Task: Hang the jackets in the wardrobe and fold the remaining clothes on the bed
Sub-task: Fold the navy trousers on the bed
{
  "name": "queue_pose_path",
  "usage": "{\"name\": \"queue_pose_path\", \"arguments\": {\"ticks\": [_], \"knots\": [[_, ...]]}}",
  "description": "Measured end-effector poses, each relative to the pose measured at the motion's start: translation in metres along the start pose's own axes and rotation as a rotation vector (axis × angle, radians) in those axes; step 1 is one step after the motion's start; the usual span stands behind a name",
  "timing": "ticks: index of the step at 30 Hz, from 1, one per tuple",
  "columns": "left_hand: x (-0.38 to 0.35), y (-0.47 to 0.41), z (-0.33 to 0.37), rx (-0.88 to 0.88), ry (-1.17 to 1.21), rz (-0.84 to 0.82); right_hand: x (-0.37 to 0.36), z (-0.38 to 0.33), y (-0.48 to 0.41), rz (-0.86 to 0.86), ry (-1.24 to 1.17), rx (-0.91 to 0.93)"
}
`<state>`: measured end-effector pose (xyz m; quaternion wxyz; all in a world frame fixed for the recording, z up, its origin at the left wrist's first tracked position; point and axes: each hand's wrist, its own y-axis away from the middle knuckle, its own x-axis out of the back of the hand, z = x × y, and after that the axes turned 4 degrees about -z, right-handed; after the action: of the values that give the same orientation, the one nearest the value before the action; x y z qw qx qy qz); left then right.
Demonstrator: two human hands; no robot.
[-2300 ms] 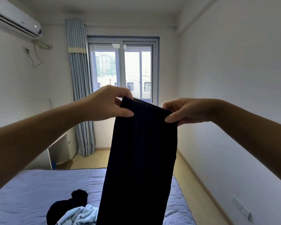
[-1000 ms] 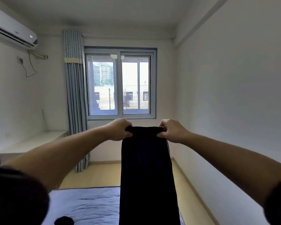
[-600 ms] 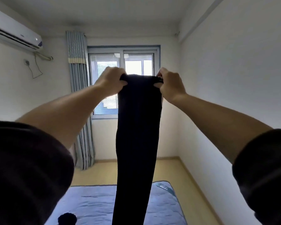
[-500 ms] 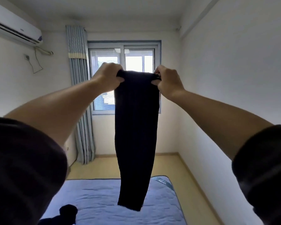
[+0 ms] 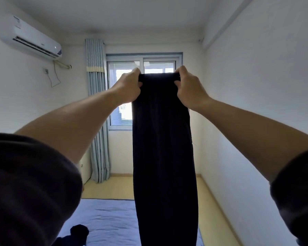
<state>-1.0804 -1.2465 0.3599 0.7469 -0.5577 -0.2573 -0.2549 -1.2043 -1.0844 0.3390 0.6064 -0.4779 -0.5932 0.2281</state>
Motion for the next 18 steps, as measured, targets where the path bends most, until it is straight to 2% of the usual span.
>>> {"name": "queue_pose_path", "arguments": {"ticks": [4, 7, 9, 10, 12, 13, 18], "knots": [[-0.036, -0.002, -0.009, 0.032, -0.025, -0.101, -0.020, 0.029, 0.012, -0.084, -0.011, -0.062], [-0.086, 0.008, -0.028, 0.079, -0.220, -0.255, -0.055, 0.063, 0.033, -0.303, -0.006, -0.206], [-0.123, 0.019, -0.040, 0.157, -0.302, -0.324, -0.085, 0.080, 0.050, -0.412, 0.114, -0.252], [-0.139, 0.021, -0.044, 0.233, -0.233, -0.347, -0.100, 0.087, 0.057, -0.423, 0.193, -0.255], [-0.163, 0.018, -0.050, 0.343, -0.026, -0.319, -0.119, 0.097, 0.059, -0.361, 0.279, -0.266], [-0.169, 0.011, -0.051, 0.342, 0.050, -0.268, -0.122, 0.100, 0.053, -0.304, 0.293, -0.275], [-0.149, -0.041, -0.040, 0.151, 0.208, -0.008, -0.088, 0.102, -0.009, 0.045, 0.300, -0.229]]}}
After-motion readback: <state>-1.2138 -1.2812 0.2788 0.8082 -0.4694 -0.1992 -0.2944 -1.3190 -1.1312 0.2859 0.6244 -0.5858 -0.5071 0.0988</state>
